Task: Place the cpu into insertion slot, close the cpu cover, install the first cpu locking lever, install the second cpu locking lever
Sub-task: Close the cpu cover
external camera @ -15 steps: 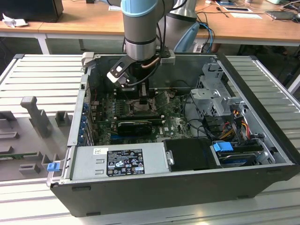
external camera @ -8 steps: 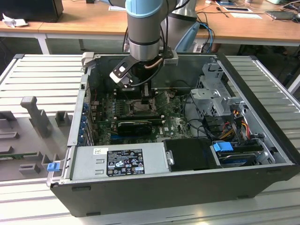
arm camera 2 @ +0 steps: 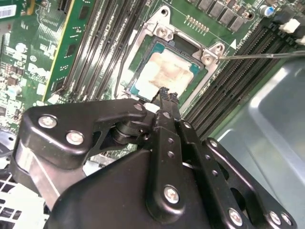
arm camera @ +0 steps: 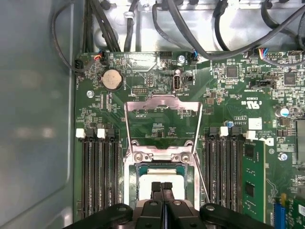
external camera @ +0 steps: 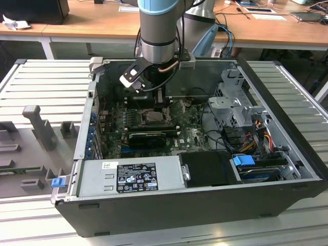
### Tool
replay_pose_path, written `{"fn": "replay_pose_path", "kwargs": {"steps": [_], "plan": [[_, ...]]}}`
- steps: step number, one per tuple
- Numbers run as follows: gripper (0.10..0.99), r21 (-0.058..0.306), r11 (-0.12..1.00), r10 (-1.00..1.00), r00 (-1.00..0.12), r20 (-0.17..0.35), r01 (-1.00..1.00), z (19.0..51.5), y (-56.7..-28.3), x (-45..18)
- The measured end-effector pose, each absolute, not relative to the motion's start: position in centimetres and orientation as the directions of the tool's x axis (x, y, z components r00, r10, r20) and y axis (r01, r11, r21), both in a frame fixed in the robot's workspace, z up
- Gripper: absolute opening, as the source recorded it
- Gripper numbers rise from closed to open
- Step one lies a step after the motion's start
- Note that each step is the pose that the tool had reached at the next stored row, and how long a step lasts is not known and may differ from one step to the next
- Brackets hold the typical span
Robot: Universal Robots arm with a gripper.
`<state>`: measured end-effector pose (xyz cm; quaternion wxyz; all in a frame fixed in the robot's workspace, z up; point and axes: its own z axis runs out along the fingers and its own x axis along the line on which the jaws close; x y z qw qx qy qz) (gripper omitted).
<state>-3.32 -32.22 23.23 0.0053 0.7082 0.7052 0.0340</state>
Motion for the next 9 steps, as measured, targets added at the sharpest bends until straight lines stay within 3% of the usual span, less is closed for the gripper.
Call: {"fn": "replay_pose_path", "kwargs": {"steps": [9], "plan": [[0.106,0.055,-0.005,0.999,0.003,0.041,0.998,24.5,-32.2,-3.0]]}}
